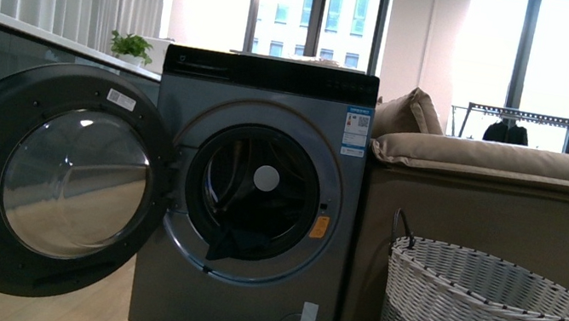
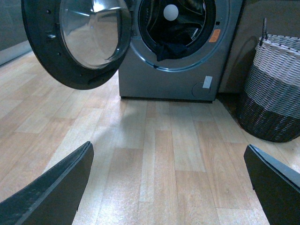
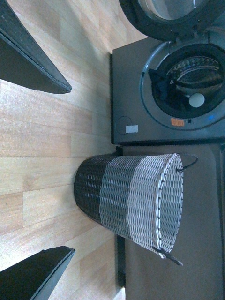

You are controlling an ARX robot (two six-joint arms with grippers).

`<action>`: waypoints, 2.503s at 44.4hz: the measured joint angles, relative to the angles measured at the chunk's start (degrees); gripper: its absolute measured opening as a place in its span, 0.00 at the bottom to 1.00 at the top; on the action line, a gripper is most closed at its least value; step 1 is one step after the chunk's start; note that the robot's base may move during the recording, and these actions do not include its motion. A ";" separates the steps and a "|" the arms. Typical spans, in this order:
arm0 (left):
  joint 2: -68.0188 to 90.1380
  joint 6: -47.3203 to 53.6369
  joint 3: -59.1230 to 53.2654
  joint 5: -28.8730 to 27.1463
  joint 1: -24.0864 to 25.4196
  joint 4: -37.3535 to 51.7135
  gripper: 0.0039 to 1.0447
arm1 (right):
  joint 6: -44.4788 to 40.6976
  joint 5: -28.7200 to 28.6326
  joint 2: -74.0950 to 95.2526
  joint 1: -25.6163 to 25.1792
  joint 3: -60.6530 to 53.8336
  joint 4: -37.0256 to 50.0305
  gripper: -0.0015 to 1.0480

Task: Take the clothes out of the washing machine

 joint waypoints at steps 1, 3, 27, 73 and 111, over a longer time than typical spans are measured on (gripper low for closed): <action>0.00 0.00 0.00 0.00 0.00 0.00 0.94 | 0.00 0.00 0.00 -0.02 0.00 0.00 0.92; 0.00 0.00 0.00 0.00 0.00 0.00 0.94 | 0.00 0.00 0.00 0.00 0.00 0.00 0.92; -0.07 0.00 0.00 0.00 0.00 0.00 0.94 | 0.00 0.00 0.00 0.00 0.00 0.00 0.92; 0.02 0.00 0.00 0.09 0.00 0.00 0.94 | 0.00 0.09 0.04 0.02 0.00 -0.09 0.92; 0.00 0.00 0.00 -0.13 0.00 0.00 0.94 | 0.00 0.00 0.00 0.00 0.02 -0.04 0.92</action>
